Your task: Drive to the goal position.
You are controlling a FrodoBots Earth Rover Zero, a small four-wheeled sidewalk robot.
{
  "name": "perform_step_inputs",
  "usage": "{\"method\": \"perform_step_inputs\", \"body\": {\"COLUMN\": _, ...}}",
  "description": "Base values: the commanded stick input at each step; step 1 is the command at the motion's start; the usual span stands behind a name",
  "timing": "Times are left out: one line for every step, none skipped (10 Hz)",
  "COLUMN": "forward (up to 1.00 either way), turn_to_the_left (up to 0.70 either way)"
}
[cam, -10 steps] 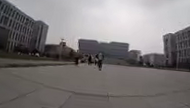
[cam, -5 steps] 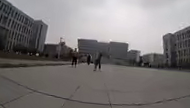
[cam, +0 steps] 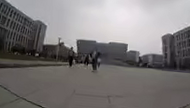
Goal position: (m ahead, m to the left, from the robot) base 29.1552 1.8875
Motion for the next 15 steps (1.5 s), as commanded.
{"method": "perform_step_inputs", "body": {"forward": 0.70, "turn_to_the_left": -0.01}}
{"method": "perform_step_inputs", "body": {"forward": 0.70, "turn_to_the_left": -0.01}}
{"method": "perform_step_inputs", "body": {"forward": 0.70, "turn_to_the_left": -0.01}}
{"method": "perform_step_inputs", "body": {"forward": 0.70, "turn_to_the_left": -0.01}}
{"method": "perform_step_inputs", "body": {"forward": 0.70, "turn_to_the_left": -0.01}}
{"method": "perform_step_inputs", "body": {"forward": 0.70, "turn_to_the_left": -0.01}}
{"method": "perform_step_inputs", "body": {"forward": 0.70, "turn_to_the_left": -0.01}}
{"method": "perform_step_inputs", "body": {"forward": 0.70, "turn_to_the_left": -0.01}}
{"method": "perform_step_inputs", "body": {"forward": 0.70, "turn_to_the_left": -0.01}}
{"method": "perform_step_inputs", "body": {"forward": 0.70, "turn_to_the_left": -0.01}}
{"method": "perform_step_inputs", "body": {"forward": 0.70, "turn_to_the_left": -0.01}}
{"method": "perform_step_inputs", "body": {"forward": 0.70, "turn_to_the_left": -0.01}}
{"method": "perform_step_inputs", "body": {"forward": 0.70, "turn_to_the_left": -0.01}}
{"method": "perform_step_inputs", "body": {"forward": 0.70, "turn_to_the_left": -0.01}}
{"method": "perform_step_inputs", "body": {"forward": 0.70, "turn_to_the_left": -0.01}}
